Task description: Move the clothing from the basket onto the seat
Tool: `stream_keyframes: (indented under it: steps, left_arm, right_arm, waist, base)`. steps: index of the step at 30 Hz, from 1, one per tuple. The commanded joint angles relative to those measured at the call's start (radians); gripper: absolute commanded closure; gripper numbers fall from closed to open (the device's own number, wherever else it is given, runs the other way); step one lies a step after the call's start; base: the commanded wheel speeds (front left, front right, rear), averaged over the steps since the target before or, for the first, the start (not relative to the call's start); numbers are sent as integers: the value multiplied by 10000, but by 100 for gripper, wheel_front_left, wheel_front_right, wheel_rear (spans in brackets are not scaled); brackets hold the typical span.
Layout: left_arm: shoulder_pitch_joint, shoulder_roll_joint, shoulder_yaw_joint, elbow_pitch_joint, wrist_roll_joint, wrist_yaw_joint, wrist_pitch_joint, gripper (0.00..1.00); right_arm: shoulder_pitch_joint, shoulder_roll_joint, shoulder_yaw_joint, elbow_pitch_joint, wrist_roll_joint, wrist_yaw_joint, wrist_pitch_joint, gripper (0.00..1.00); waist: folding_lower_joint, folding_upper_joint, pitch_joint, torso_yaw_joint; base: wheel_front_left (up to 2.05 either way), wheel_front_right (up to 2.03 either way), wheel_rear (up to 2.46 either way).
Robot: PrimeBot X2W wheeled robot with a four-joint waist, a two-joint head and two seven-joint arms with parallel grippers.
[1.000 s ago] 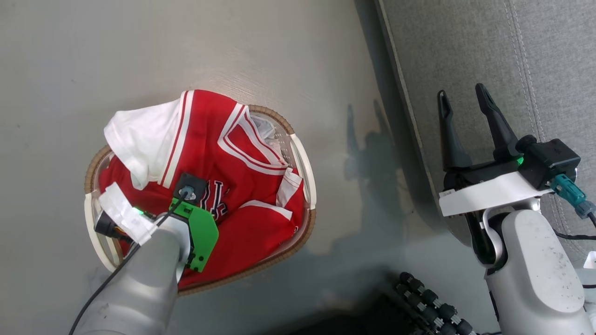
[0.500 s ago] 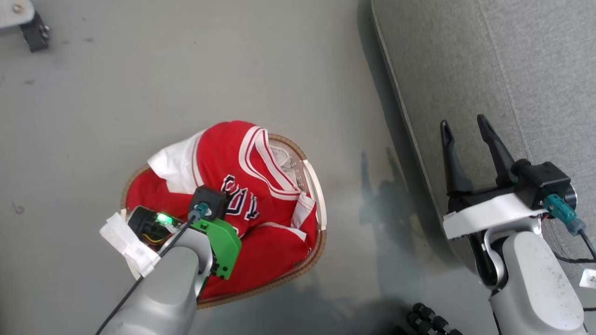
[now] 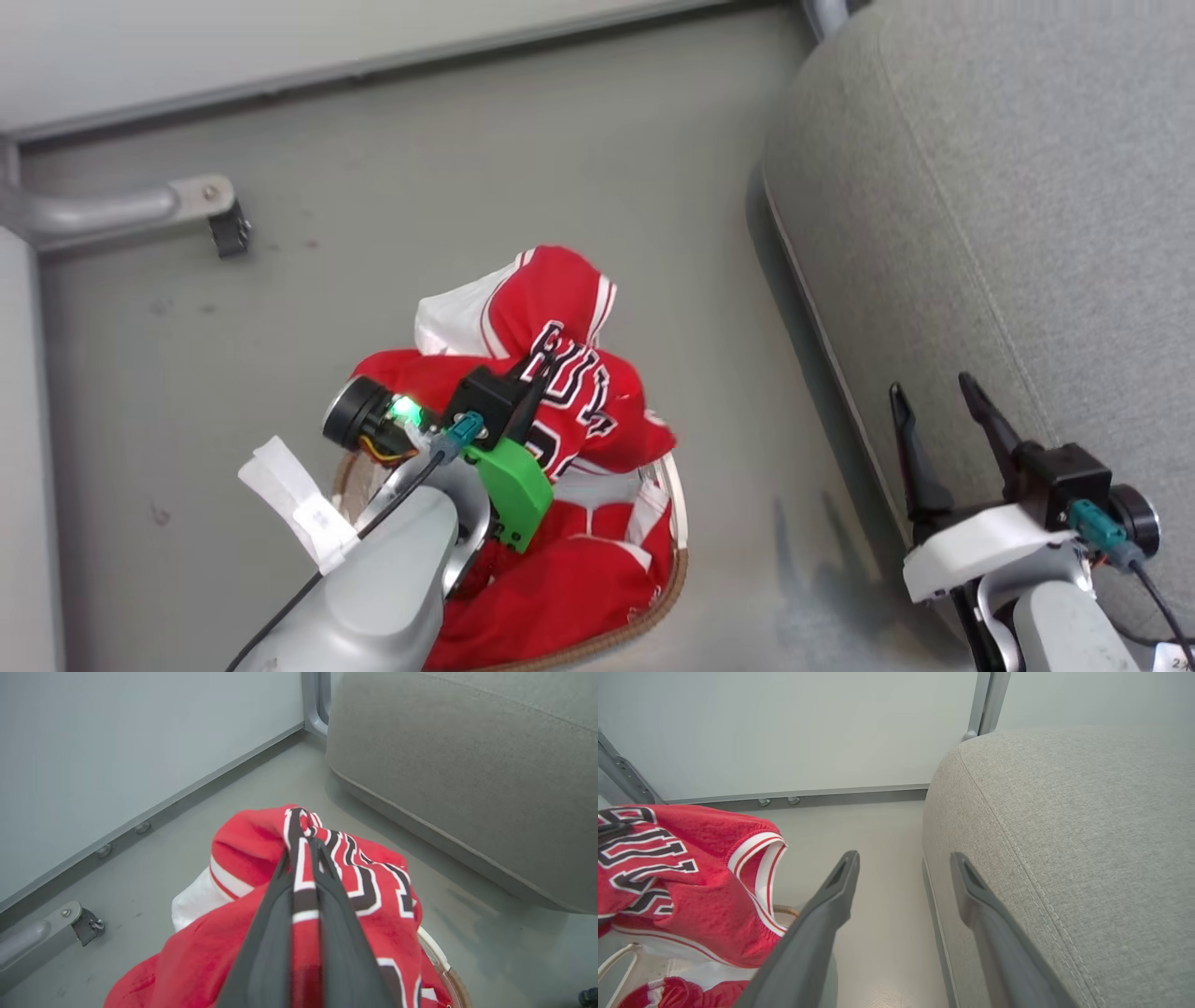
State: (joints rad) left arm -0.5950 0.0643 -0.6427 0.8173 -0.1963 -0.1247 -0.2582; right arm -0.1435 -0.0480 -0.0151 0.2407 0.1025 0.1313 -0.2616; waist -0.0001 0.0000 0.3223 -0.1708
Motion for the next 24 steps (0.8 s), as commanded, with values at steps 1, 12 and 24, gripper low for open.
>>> stream_keyframes:
  steps: [1, 12, 24]
  left_arm:
    - [119, 172, -74, -332, -119, -49, -82, 100]
    - [-1360, 1933, -1433, -3561, -1378, -58, 1158, 100]
    - [-3178, 3226, -1741, -4869, -2526, -46, 2208, 100]
  right_arm:
    - [258, -42, 20, 48, -92, -10, -51, 0]
    - [798, -42, 287, 63, -417, -10, -51, 0]
    - [360, -39, 1410, -3, -708, -10, -51, 0]
  waist:
    - [1, 0, -1497, 477]
    - [1, 0, -2997, 537]
    - [1, 0, -3506, 425]
  base:
    - [0, 0, 0]
    - [0, 0, 0]
    - [0, 0, 0]
